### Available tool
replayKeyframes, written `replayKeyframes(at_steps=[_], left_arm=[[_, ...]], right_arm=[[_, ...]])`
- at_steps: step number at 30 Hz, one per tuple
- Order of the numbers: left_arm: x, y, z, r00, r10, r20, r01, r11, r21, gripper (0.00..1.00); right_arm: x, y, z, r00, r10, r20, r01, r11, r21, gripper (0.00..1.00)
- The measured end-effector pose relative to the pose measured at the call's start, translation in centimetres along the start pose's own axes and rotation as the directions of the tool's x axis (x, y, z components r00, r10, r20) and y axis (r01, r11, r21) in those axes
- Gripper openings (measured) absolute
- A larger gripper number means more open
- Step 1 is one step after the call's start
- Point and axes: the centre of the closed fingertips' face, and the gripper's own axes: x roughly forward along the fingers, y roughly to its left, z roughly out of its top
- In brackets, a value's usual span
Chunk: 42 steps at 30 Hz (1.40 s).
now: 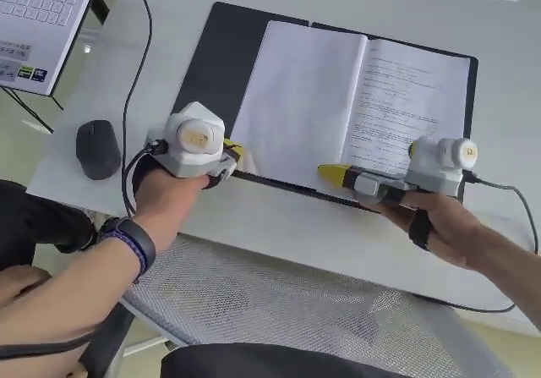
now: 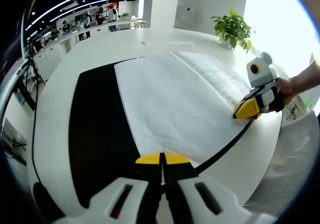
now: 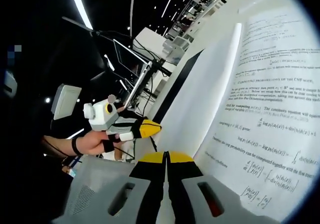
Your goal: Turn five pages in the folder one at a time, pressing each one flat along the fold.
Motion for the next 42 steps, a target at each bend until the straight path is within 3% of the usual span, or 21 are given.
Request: replayKeyframes(at_steps=[7, 18, 27, 33, 42], left_arm=[[0.0, 0.0, 0.0, 1.0, 0.004, 0.003, -0.004, 1.0, -0.002, 0.0], [-0.1, 0.0, 0.0, 1.0, -0.001, -0.002, 0.001, 1.0, 0.0, 0.0], [-0.1, 0.0, 0.0, 0.9998, -0.009, -0.018, 0.009, 1.0, 0.005, 0.0], [-0.2, -0.3, 0.0, 0.9985, -0.019, -0.051, 0.02, 1.0, 0.014, 0.0], [-0.4, -1.1, 0.0, 0.9969, -0.041, -0.067, 0.04, 0.999, -0.019, 0.11]], right_arm=[[-0.3, 0.5, -0.8, 0.9999, 0.0, -0.014, 0.0, 1.0, 0.003, 0.0], [-0.4, 0.4, -0.8, 0.9999, -0.007, -0.012, 0.007, 1.0, 0.01, 0.0], [-0.3, 0.4, -1.0, 0.9994, -0.021, -0.027, 0.021, 1.0, 0.0, 0.0], [-0.5, 0.5, -0.9, 0.999, -0.032, -0.031, 0.031, 0.999, -0.018, 0.0], [-1.5, 1.5, -0.7, 0.9992, -0.031, -0.026, 0.029, 0.998, -0.046, 0.09]])
